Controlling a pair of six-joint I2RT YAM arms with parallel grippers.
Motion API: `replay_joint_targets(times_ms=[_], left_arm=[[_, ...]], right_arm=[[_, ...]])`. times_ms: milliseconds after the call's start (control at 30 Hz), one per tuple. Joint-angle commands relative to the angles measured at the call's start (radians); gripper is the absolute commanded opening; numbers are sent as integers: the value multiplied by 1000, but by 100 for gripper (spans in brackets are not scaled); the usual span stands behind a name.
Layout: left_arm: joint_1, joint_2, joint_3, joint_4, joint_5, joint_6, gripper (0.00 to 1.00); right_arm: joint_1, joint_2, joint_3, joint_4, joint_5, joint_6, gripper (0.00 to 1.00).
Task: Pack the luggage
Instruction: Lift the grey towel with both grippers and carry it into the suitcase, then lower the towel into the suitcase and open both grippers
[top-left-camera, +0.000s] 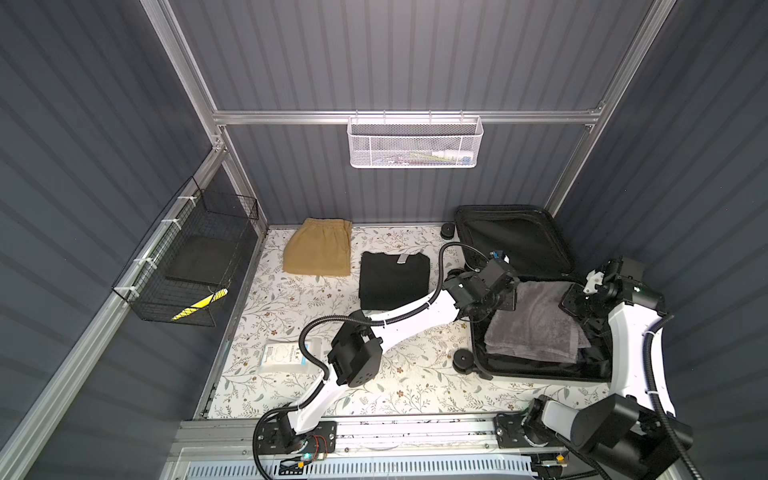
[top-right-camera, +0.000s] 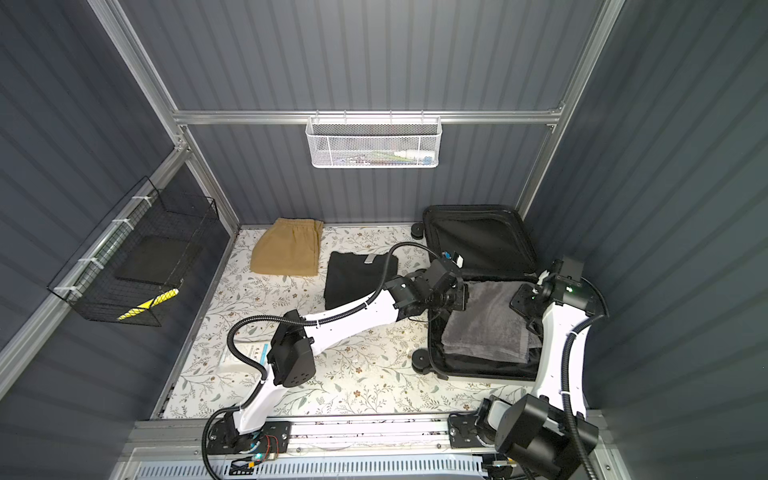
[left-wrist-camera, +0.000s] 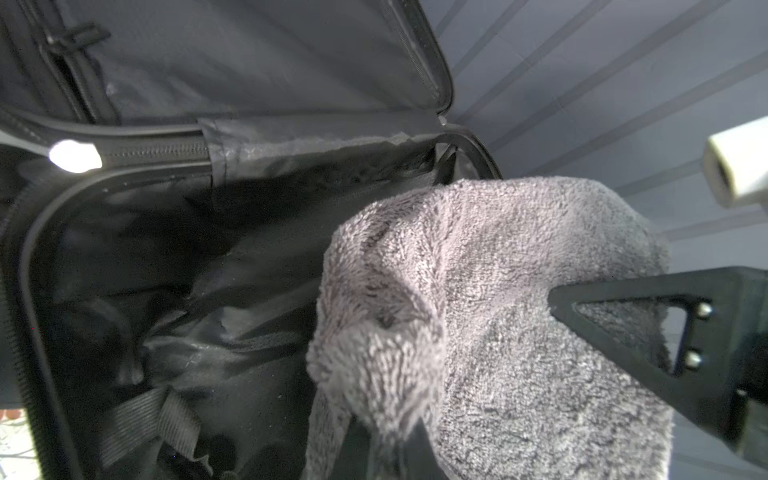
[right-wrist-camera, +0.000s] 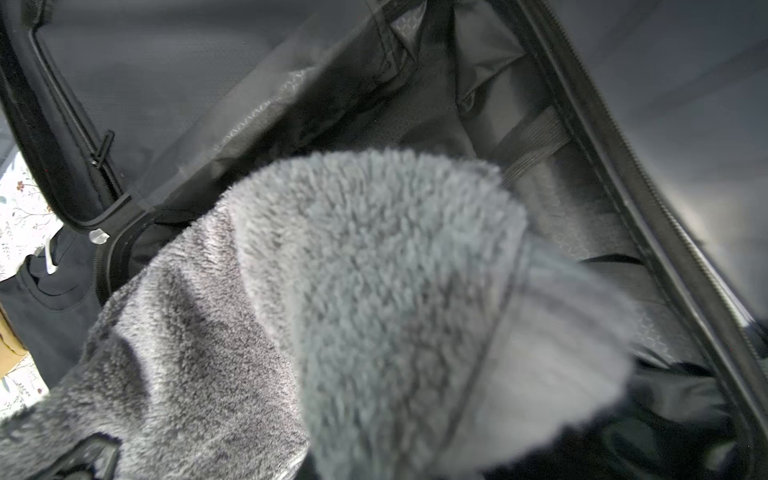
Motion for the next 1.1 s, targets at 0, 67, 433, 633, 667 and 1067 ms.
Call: replay_joint_targets(times_ms=[0,67,433,633,667,1067], left_arm=[[-5,-26,-58,11,24,-19,0],[-5,-22,-82,20,19,-14,0],[26,40,-69,-5,-65,95,0],[43,62,-83,11,-63,100,3],[44,65,-82,11,-61,102,6],[57,20,-53,7,-84,151,100]], right_arm=[[-6,5,1,19,43,23,0],[-6,13,-16,43,54,58,0],[-6,124,-91,184,77,157,4],[-7,216,-99,245,107,160,19],[-9,229,-92,249,111,159,31],[-10,99,0,177,138,165,80]])
